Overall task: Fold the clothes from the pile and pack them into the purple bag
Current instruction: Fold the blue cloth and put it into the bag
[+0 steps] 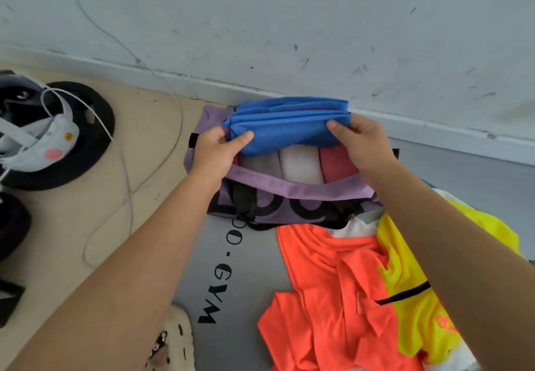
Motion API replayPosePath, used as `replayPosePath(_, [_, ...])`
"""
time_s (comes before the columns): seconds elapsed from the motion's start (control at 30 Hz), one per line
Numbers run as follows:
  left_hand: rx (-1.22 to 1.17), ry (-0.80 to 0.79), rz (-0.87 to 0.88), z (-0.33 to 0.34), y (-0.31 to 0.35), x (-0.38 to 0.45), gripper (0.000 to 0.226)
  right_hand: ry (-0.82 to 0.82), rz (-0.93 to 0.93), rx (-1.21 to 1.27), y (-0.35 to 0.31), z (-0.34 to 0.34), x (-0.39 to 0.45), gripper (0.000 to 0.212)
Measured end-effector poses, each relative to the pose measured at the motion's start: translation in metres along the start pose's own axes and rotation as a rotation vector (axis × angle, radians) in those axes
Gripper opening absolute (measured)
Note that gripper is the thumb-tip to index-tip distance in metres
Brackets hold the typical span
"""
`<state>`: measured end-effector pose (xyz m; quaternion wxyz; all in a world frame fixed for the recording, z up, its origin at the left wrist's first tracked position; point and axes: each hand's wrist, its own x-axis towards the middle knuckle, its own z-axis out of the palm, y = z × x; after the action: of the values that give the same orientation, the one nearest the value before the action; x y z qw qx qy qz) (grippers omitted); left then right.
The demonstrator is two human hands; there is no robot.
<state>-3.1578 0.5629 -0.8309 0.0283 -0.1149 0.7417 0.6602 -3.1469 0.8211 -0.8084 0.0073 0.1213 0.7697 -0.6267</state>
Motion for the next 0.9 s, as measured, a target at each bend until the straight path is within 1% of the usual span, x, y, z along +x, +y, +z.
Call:
replayPosePath(0.07, [0.108, -0.048, -0.027, 0.000, -0.008, 0.001, 0.015, -0.039, 0.037, -0.087, 0.005, -0.001, 0.001, 0.014])
replayPosePath(0.1, [0.182, -0.101, -0.050, -0.001, -0.011, 0.001, 0.014, -0.082, 0.075, -0.147, 0.008, -0.001, 0.002, 0.016])
replayPosePath(0.17, [0.347, -0.216, -0.104, -0.003, -0.014, 0.005, 0.014, -0.214, 0.175, -0.294, 0.013, -0.003, 0.004, 0.021])
replayPosePath(0.2, [0.428, -0.242, -0.122, -0.003, -0.015, 0.007, 0.018, -0.268, 0.213, -0.362, 0.015, -0.003, 0.006, 0.023])
replayPosePath(0.23, [0.503, -0.238, -0.130, -0.002, -0.015, 0.010, 0.024, -0.284, 0.232, -0.406, 0.017, -0.002, 0.008, 0.025])
replayPosePath(0.33, [0.668, -0.165, -0.132, 0.010, -0.016, 0.019, 0.030, -0.200, 0.248, -0.509, 0.023, 0.009, 0.016, 0.032])
replayPosePath(0.37, [0.697, -0.163, -0.166, 0.015, -0.017, 0.022, 0.031, -0.197, 0.261, -0.575, 0.024, 0.013, 0.018, 0.035])
replayPosePath(0.43, [0.638, -0.177, -0.265, 0.020, -0.021, 0.029, 0.035, -0.222, 0.287, -0.664, 0.028, 0.020, 0.024, 0.040])
replayPosePath(0.5, [0.552, -0.146, -0.284, 0.021, -0.024, 0.035, 0.036, -0.209, 0.288, -0.620, 0.029, 0.022, 0.032, 0.041])
replayPosePath(0.6, [0.585, -0.084, -0.174, 0.018, -0.027, 0.038, 0.038, -0.132, 0.226, -0.554, 0.029, 0.024, 0.039, 0.040])
replayPosePath(0.67, [0.659, -0.093, -0.117, 0.017, -0.028, 0.035, 0.048, -0.110, 0.165, -0.605, 0.029, 0.026, 0.038, 0.044])
replayPosePath(0.7, [0.688, -0.103, -0.079, 0.016, -0.028, 0.033, 0.056, -0.114, 0.137, -0.627, 0.029, 0.027, 0.035, 0.051])
replayPosePath(0.77, [0.752, -0.073, 0.070, 0.012, -0.023, 0.029, 0.064, -0.116, 0.083, -0.663, 0.028, 0.023, 0.030, 0.066])
replayPosePath(0.8, [0.780, -0.038, 0.164, 0.009, -0.018, 0.027, 0.063, -0.106, 0.045, -0.693, 0.026, 0.020, 0.027, 0.069])
replayPosePath(0.87, [0.788, 0.004, 0.301, 0.002, -0.006, 0.025, 0.060, -0.082, -0.025, -0.752, 0.017, 0.011, 0.023, 0.066])
replayPosePath(0.9, [0.782, 0.003, 0.327, 0.000, -0.001, 0.024, 0.059, -0.081, -0.047, -0.760, 0.011, 0.008, 0.022, 0.064])
